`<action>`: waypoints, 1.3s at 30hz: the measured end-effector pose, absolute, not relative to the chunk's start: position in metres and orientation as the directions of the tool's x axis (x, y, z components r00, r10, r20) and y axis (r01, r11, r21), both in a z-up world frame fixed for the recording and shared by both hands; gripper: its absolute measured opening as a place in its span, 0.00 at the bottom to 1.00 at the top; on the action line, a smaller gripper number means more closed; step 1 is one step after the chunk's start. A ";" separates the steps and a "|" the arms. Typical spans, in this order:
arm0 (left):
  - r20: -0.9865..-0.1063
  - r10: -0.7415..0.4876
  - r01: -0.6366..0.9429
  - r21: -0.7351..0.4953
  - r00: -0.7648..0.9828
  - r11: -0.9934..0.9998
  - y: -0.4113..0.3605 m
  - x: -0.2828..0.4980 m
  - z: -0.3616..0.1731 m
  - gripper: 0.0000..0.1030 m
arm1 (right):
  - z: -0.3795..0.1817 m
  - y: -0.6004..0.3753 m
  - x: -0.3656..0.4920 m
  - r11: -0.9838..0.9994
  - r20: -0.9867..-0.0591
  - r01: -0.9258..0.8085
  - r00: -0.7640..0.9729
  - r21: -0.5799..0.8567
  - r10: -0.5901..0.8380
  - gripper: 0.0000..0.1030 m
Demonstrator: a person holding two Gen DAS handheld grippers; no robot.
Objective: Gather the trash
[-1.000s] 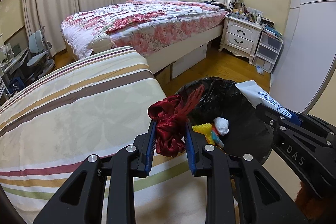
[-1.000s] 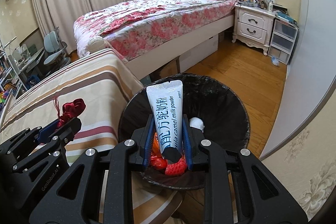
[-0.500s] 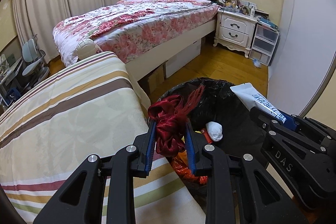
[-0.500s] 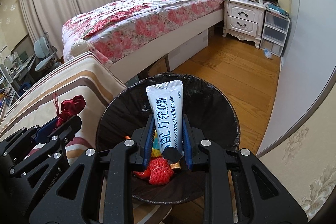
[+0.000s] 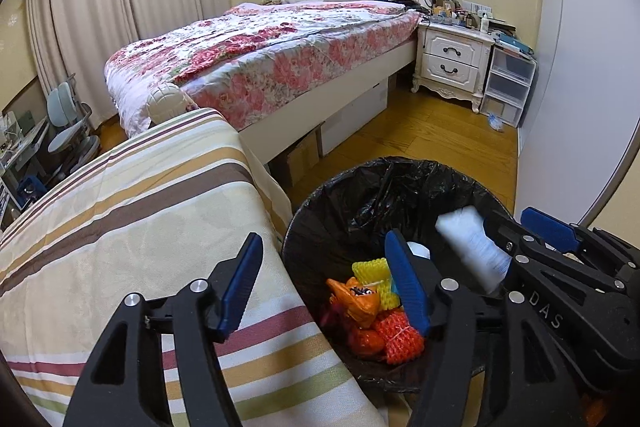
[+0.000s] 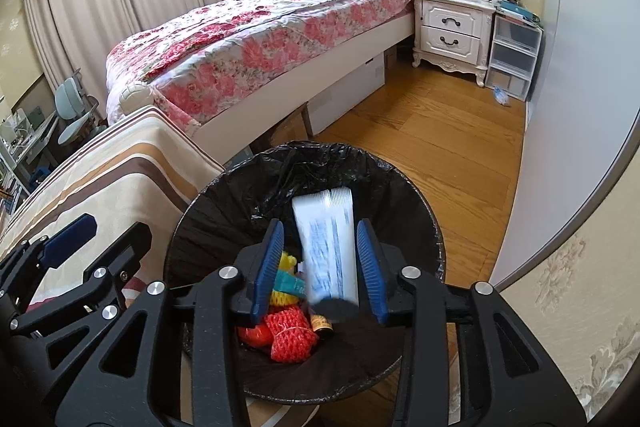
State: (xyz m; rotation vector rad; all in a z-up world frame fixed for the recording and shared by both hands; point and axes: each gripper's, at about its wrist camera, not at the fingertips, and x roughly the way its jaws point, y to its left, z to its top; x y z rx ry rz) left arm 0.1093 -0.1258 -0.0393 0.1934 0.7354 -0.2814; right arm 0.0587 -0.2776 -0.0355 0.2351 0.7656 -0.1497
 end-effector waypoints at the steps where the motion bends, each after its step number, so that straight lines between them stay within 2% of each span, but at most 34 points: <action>1: -0.683 -0.181 0.315 0.076 0.707 0.946 -0.125 0.109 -0.040 0.64 | -0.036 -0.278 0.058 0.963 -0.700 0.224 0.712 0.154 -0.054 0.40; 3: -0.680 -0.173 0.308 0.081 0.712 0.948 -0.122 0.109 -0.039 0.68 | -0.035 -0.278 0.057 0.961 -0.699 0.232 0.712 0.150 -0.063 0.43; 14: -0.669 -0.106 0.239 0.110 0.736 0.965 -0.097 0.099 -0.030 0.76 | -0.023 -0.274 0.039 0.962 -0.685 0.246 0.722 0.118 -0.101 0.66; 19: -0.663 -0.110 0.220 0.084 0.740 0.972 -0.079 0.087 -0.023 0.77 | -0.018 -0.262 0.027 0.969 -0.681 0.224 0.726 0.102 -0.096 0.71; 25: -0.649 -0.087 0.183 0.083 0.756 0.980 -0.061 0.070 -0.017 0.80 | -0.009 -0.246 0.009 0.976 -0.670 0.197 0.738 0.091 -0.086 0.76; 39: -0.617 -0.056 0.113 0.055 0.785 0.992 -0.020 0.030 -0.002 0.82 | 0.017 -0.219 -0.033 0.985 -0.628 0.151 0.776 0.085 -0.065 0.79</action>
